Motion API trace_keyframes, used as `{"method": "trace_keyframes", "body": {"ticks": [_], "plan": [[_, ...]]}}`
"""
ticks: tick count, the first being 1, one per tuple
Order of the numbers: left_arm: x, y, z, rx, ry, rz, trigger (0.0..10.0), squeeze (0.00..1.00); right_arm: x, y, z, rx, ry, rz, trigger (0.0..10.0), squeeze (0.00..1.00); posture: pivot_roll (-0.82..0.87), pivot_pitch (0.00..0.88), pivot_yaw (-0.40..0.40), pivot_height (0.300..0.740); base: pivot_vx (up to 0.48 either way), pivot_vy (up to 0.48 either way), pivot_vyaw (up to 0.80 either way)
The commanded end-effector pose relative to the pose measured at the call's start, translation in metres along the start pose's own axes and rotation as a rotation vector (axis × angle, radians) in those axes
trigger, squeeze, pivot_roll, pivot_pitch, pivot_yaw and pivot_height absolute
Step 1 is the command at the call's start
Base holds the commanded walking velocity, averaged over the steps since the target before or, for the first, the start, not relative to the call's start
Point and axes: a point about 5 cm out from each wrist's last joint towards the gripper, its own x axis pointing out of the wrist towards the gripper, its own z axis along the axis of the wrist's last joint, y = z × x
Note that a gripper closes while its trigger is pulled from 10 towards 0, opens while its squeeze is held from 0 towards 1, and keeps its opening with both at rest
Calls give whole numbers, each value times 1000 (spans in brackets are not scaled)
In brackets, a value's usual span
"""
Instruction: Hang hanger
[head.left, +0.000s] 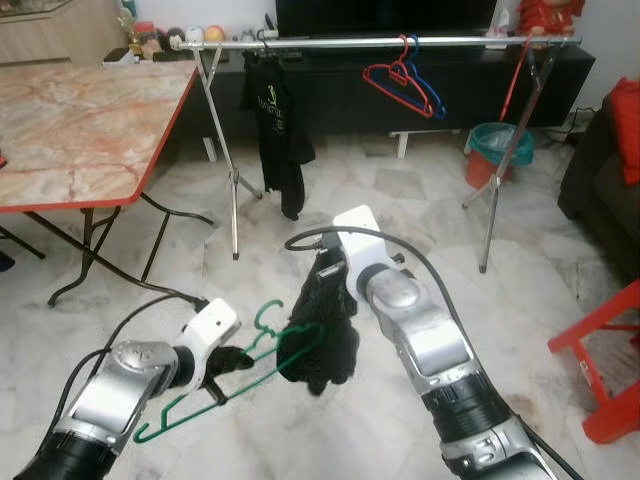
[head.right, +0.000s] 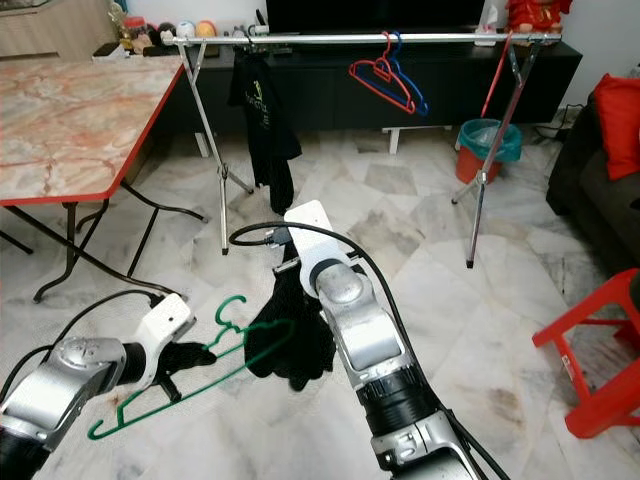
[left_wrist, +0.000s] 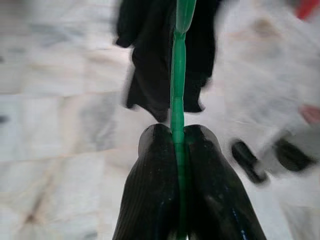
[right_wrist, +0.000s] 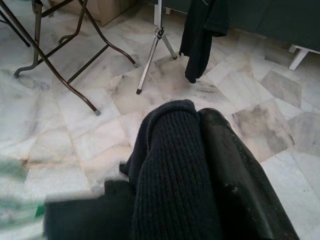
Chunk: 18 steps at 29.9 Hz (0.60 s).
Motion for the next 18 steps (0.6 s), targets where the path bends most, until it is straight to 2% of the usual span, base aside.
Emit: {"method": "trace_keyframes", "body": {"ticks": [1, 2, 4, 10, 11, 12, 15, 17, 18], "plan": [[-2, 11, 5, -18, -24, 79, 10000, 0, -2, 1, 11, -7, -41, -2, 10000, 0, -28, 10, 32, 740, 0, 0, 0], [-1, 10, 13, -42, -83, 54, 10000, 0, -2, 3, 12, -5, -42, 4, 10000, 0, -28, 11, 33, 740, 0, 0, 0], [-2, 6, 19, -53, -136, 4, 10000, 0, -3, 4, 12, -4, -43, 10, 10000, 0, -28, 11, 33, 740, 0, 0, 0], [-6, -4, 26, -47, -206, -87, 10000, 0, -2, 7, 10, -6, -38, 26, 10000, 0, -25, 12, 34, 740, 0, 0, 0], [-10, -12, 31, -50, -257, -165, 10000, 0, -2, 9, 9, -5, -36, 31, 10000, 0, -25, 12, 34, 740, 0, 0, 0], [-11, -14, 33, -50, -272, -192, 10000, 0, -2, 9, 9, -5, -35, 32, 10000, 0, -24, 12, 33, 740, 0, 0, 0], [-16, -26, 30, -21, -255, -307, 10000, 0, -1, 7, 8, -9, -29, 22, 10000, 0, -22, 12, 33, 740, 0, 0, 0], [-17, -28, 29, -19, -253, -324, 10000, 0, -1, 7, 7, -7, -28, 20, 10000, 0, -22, 12, 34, 740, 0, 0, 0], [-14, -24, 30, -20, -262, -270, 10000, 0, -1, 7, 8, -6, -29, 21, 10000, 0, -22, 12, 34, 740, 0, 0, 0]]}}
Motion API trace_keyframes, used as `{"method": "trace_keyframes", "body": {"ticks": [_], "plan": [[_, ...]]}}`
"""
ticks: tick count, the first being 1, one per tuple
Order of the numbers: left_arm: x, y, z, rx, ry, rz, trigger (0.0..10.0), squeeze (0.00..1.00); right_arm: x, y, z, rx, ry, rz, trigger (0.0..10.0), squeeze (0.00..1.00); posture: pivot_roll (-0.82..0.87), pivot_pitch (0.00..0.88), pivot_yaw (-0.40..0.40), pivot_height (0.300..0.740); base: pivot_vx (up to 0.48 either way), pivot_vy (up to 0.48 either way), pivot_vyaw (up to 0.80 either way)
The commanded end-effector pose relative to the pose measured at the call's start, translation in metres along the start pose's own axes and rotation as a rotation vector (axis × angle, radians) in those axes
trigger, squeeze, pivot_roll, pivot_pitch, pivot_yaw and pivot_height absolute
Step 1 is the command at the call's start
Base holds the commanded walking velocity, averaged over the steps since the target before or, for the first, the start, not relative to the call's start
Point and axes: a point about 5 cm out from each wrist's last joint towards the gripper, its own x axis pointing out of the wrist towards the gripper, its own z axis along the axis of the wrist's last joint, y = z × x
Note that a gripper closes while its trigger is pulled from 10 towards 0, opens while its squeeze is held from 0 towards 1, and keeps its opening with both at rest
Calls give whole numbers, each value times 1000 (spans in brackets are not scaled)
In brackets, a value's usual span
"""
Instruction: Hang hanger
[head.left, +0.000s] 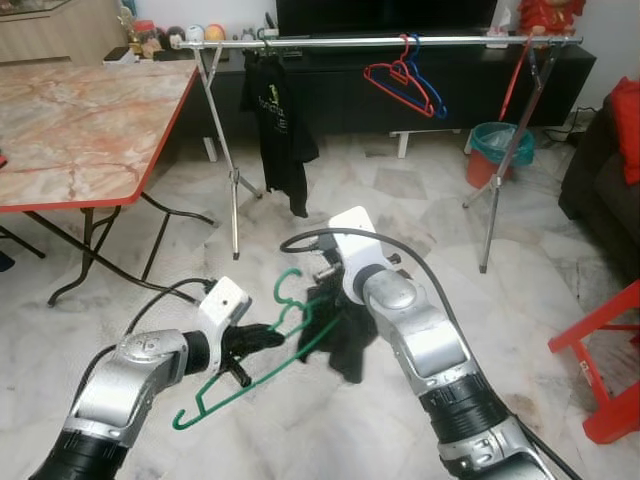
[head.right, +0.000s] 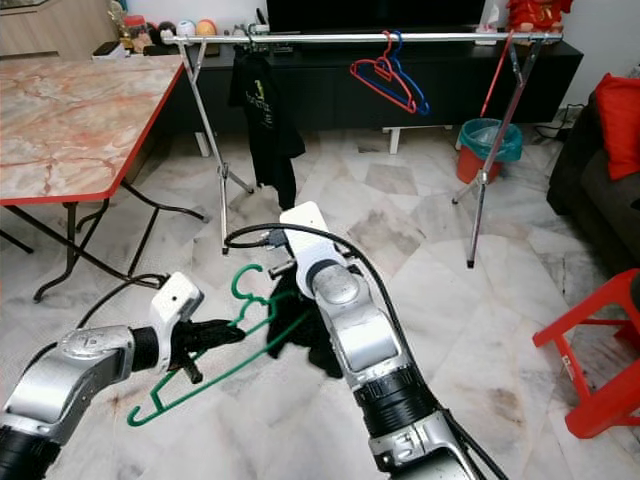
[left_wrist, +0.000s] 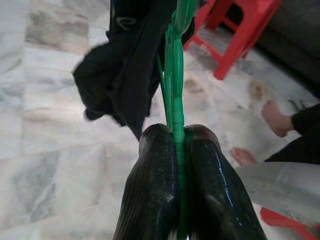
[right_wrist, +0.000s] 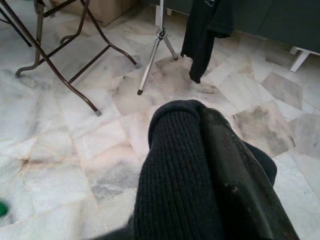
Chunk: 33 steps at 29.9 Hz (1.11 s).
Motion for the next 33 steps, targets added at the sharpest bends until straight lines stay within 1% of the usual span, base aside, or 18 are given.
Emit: {"method": "trace_keyframes", "body": {"ticks": [1, 2, 4, 5, 8, 9, 12, 16, 17, 21, 22, 25, 26, 27, 28, 29, 31, 33], "plan": [[3, 8, 7, 28, -35, 87, 10000, 0, -2, 3, 7, 1, -26, 9, 10000, 0, -22, 12, 34, 740, 0, 0, 0], [5, 14, 9, 34, -41, 149, 10000, 0, -2, 4, 7, 1, -26, 11, 10000, 0, -23, 12, 34, 740, 0, 0, 0], [7, 21, 14, 25, -70, 209, 10000, 0, -2, 5, 8, 1, -27, 14, 10000, 0, -24, 12, 34, 740, 0, 0, 0], [7, 22, 20, 11, -105, 203, 10000, 0, -2, 6, 7, 2, -26, 18, 10000, 0, -26, 12, 34, 740, 0, 0, 0], [8, 16, 24, 20, -123, 145, 10000, 0, -2, 6, 7, 1, -25, 22, 10000, 0, -23, 10, 34, 740, 0, 0, 0], [8, 17, 24, 34, -118, 158, 10000, 0, -2, 7, 7, 1, -26, 22, 10000, 0, -22, 11, 35, 740, 0, 0, 0], [8, 27, 20, 39, -75, 269, 10000, 0, -2, 6, 8, 5, -28, 15, 10000, 0, -22, 12, 36, 740, 0, 0, 0], [5, 33, 8, 78, 32, 310, 10000, 0, -2, 4, 6, 8, -22, 5, 10000, 0, -22, 13, 36, 740, 0, 0, 0], [5, 33, 8, 78, 32, 310, 10000, 0, -2, 4, 6, 8, -22, 5, 10000, 0, -22, 13, 36, 740, 0, 0, 0], [-4, 51, 0, 61, 118, 486, 10000, 0, -1, 1, 7, 4, -22, -10, 10000, 0, -17, 13, 35, 740, 0, 0, 0], [-5, 55, 0, 62, 126, 531, 10000, 0, -1, 1, 7, 4, -22, -11, 10000, 0, -17, 13, 35, 740, 0, 0, 0], [-7, 62, 2, 51, 110, 600, 10000, 0, -1, 1, 7, 4, -22, -11, 10000, 0, -20, 13, 36, 740, 0, 0, 0], [-7, 61, 3, 42, 95, 587, 10000, 0, -1, 2, 7, 4, -21, -11, 10000, 0, -21, 13, 35, 740, 0, 0, 0], [-5, 57, 7, 18, 54, 535, 10000, 0, -1, 2, 7, 4, -21, -10, 10000, 0, -21, 13, 35, 740, 0, 0, 0], [-2, 49, 13, -12, -11, 445, 10000, 0, -1, 2, 6, 3, -20, -10, 10000, 0, -21, 13, 35, 740, 0, 0, 0], [-1, 44, 17, -10, -43, 387, 10000, 0, -1, 2, 6, 3, -20, -10, 10000, 0, -21, 13, 36, 740, 0, 0, 0], [-2, 25, 26, 22, -115, 198, 10000, 0, -1, 2, 6, 3, -19, -9, 10000, 0, -21, 13, 36, 740, 0, 0, 0], [-4, 13, 30, 38, -151, 84, 10000, 0, -1, 3, 6, 1, -17, -9, 10000, 0, -21, 13, 36, 740, 0, 0, 0]]}}
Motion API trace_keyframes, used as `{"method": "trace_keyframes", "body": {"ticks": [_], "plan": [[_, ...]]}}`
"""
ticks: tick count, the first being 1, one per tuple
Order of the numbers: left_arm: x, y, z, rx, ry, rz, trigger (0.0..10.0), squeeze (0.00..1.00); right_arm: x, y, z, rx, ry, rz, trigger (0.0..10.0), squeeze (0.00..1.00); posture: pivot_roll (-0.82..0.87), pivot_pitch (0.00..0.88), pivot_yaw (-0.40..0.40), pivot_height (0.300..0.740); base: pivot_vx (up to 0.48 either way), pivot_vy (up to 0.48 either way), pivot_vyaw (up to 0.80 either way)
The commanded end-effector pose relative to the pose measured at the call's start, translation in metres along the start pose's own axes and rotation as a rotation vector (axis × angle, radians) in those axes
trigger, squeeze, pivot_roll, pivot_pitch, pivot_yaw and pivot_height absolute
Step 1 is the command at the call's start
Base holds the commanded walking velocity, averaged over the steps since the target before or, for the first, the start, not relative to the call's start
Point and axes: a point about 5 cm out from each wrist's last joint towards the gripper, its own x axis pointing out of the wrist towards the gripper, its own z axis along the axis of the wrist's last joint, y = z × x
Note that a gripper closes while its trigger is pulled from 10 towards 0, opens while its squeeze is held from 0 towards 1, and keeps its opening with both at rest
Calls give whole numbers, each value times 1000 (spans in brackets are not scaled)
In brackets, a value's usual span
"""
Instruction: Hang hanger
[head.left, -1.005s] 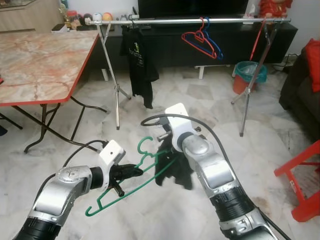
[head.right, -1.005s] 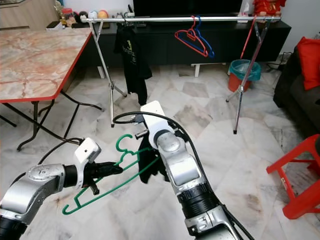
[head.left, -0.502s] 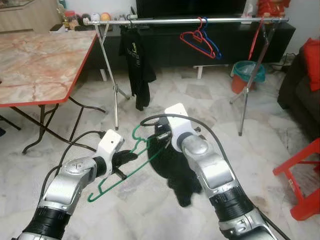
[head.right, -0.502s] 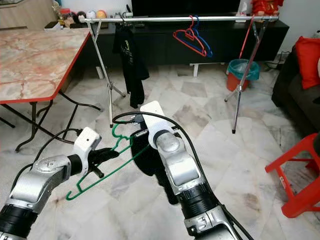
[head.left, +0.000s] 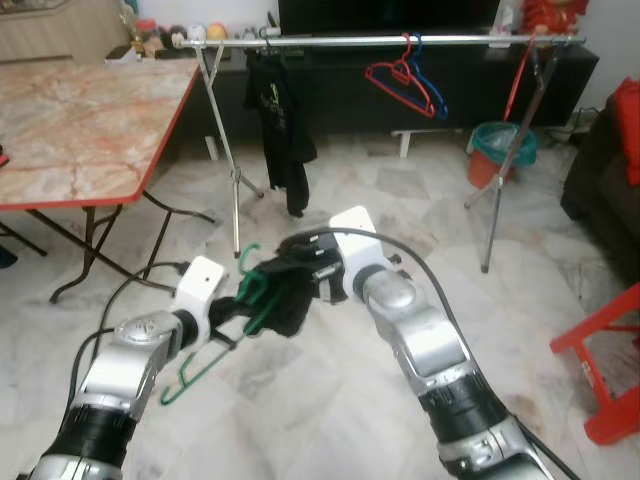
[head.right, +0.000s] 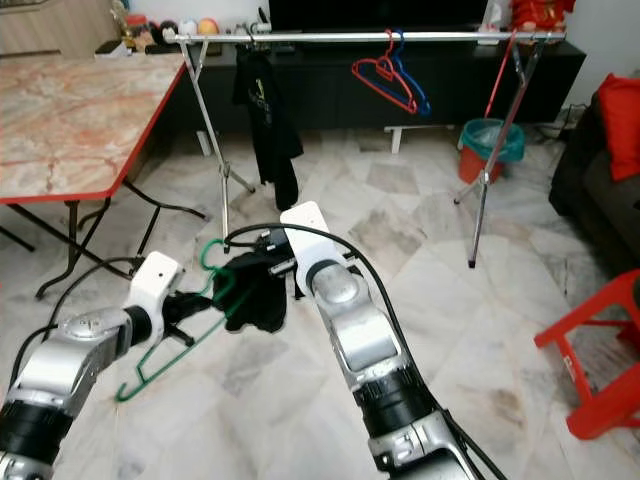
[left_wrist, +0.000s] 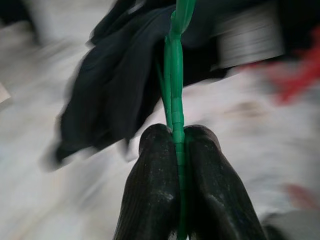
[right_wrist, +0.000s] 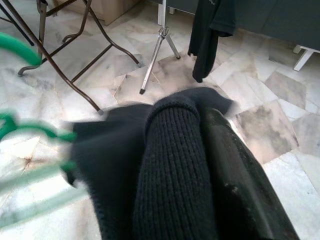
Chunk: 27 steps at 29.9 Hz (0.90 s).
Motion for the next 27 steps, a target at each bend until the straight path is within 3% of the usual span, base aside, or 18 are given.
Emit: {"method": "trace_keyframes", "body": {"ticks": [1, 2, 4, 8, 10, 12, 14, 17, 19, 27], "plan": [[-6, -14, 17, 28, -90, -146, 10000, 0, -1, 2, 6, -3, -18, 4, 10000, 0, -18, 13, 35, 740, 0, 0, 0], [-6, -14, 18, 22, -94, -145, 10000, 0, -1, 3, 5, -3, -18, 6, 10000, 0, -18, 13, 35, 740, 0, 0, 0], [0, -3, 18, 33, -89, -17, 10000, 0, -1, 3, 5, -4, -17, 10, 10000, 0, -12, 13, 34, 740, 0, 0, 0], [-3, -19, 18, 12, -89, -186, 10000, 0, 0, 7, 6, -4, -19, 20, 10000, 0, -15, 11, 34, 740, 0, 0, 0], [-3, -23, 14, 42, -63, -204, 10000, 0, 0, 6, 7, -4, -21, 20, 10000, 0, -13, 11, 35, 740, 0, 0, 0], [2, -16, 13, 54, -55, -111, 10000, 0, 0, 5, 7, -4, -20, 18, 10000, 0, -10, 11, 34, 740, 0, 0, 0], [7, -6, 13, 7, -56, -16, 10000, 0, 0, 5, 6, -4, -19, 17, 10000, 0, -11, 11, 35, 740, 0, 0, 0], [3, -22, 17, 14, -90, -168, 10000, 0, 0, 6, 7, -3, -20, 21, 10000, 0, -15, 11, 35, 740, 0, 0, 0], [-3, -38, 13, 25, -58, -320, 10000, 0, 0, 7, 7, -4, -21, 28, 10000, 0, -11, 9, 37, 740, 0, 0, 0], [-12, -42, 7, 25, -20, -374, 10000, 0, 0, 4, 6, -17, -20, 47, 10000, 0, -12, 12, 37, 740, 0, 0, 0]]}}
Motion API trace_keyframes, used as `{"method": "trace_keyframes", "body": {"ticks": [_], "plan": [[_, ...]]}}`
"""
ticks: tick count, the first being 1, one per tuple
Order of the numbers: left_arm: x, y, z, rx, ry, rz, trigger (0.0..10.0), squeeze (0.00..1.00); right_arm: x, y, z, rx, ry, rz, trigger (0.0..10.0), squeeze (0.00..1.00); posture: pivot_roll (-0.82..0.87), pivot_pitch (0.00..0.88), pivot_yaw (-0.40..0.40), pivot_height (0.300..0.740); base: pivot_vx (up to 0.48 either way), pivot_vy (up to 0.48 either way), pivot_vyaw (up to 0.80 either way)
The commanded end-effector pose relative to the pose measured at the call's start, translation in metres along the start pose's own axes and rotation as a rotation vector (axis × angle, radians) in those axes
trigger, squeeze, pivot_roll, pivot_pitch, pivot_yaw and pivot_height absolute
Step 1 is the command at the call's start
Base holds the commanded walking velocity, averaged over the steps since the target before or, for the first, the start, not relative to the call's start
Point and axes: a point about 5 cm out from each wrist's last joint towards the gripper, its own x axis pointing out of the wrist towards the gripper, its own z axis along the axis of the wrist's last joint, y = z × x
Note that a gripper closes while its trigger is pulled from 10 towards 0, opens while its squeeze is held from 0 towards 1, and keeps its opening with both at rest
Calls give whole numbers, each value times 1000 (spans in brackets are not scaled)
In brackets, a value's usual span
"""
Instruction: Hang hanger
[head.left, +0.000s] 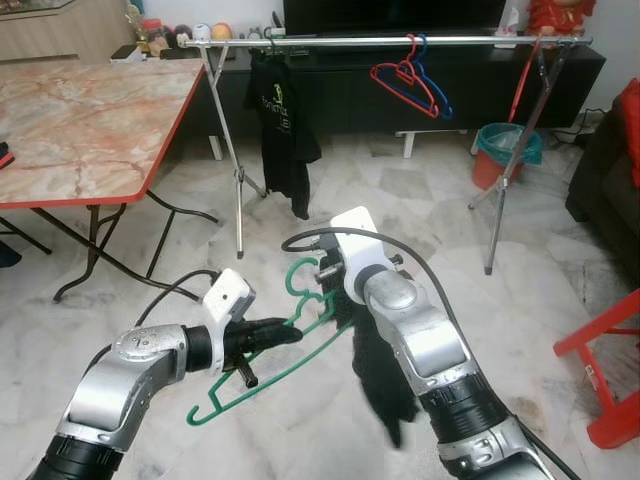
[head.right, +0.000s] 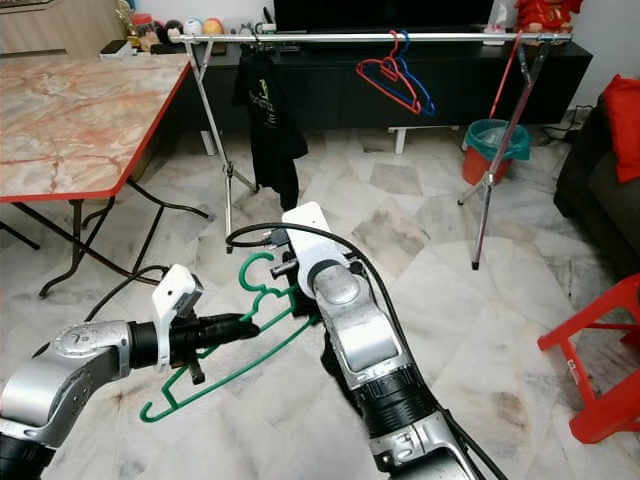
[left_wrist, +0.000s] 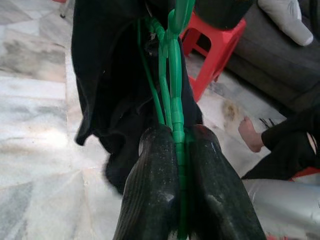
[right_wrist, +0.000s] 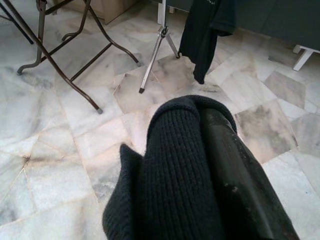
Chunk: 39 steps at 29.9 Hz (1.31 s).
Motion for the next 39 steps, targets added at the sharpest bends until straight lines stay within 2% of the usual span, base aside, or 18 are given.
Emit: {"method": "trace_keyframes", "body": {"ticks": [1, 7, 9, 14, 15, 16, 20, 22, 32, 39], "plan": [[1, -9, 3, 35, 18, -77, 10000, 0, 0, 4, 8, -22, -24, 40, 10000, 0, -12, 12, 37, 740, 0, 0, 0], [-7, 4, -14, 65, 130, 16, 10000, 0, 0, -9, 4, -82, -4, 44, 10000, 0, -14, 13, 36, 740, 0, 0, 0], [-9, 5, -16, 60, 133, 15, 10000, 0, 0, -13, -1, -160, 15, 59, 10000, 0, -15, 13, 36, 740, 0, 0, 0], [-12, 8, -20, 67, 154, 40, 10000, 0, -2, -14, -6, -235, 30, 126, 10000, 0, -13, 14, 35, 740, 0, 0, 0], [-13, 11, -22, 76, 161, 60, 10000, 0, -3, -15, -9, -310, 39, 162, 10000, 0, -15, 14, 35, 740, 0, 0, 0], [-14, 12, -23, 77, 163, 69, 10000, 0, -3, -16, -10, -337, 43, 175, 10000, 0, -15, 14, 35, 740, 0, 0, 0], [-14, 12, -23, 74, 158, 61, 10000, 0, -5, -22, -11, -394, 44, 222, 10000, 0, -15, 15, 34, 740, 0, 0, 0], [-15, 12, -23, 77, 160, 59, 10000, 0, -6, -28, -15, -454, 59, 244, 10000, 0, -15, 15, 34, 740, 0, 0, 0], [-16, 7, -22, 74, 151, -3, 10000, 0, -15, -41, -29, -579, 85, 385, 10000, 0, -14, 18, 40, 740, 0, 0, 0], [-13, 5, -21, 69, 140, -21, 10000, 0, -18, -48, -26, -568, 59, 447, 10000, 0, -14, 17, 42, 740, 0, 0, 0]]}}
